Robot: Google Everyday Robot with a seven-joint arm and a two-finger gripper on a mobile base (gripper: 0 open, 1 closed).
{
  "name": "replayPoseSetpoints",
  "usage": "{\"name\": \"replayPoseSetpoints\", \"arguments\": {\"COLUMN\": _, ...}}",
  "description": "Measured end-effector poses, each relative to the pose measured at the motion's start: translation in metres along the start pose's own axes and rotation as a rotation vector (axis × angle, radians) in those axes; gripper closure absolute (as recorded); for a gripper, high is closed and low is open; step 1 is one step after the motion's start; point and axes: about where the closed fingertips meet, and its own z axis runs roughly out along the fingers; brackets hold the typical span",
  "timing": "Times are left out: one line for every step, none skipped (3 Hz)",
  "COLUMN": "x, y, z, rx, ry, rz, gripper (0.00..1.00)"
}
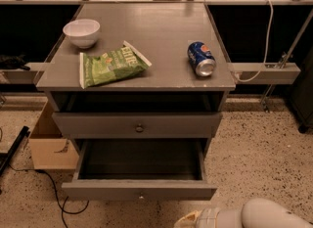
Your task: Close middle drawer
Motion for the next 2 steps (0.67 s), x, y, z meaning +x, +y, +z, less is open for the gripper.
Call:
{"name": "replayPoseSetpoints", "arguments": {"x": 0.0000, "y": 0.0000, "z": 0.0000, "rx": 0.000, "ry": 0.000, "rz": 0.000, "gripper": 1.00}}
{"name": "replayPoseSetpoints", "arguments": {"x": 0.0034, "y": -0.0071, "z": 0.0071, "rx": 0.089, "ry": 0.108, "rz": -0.054, "gripper": 1.00}}
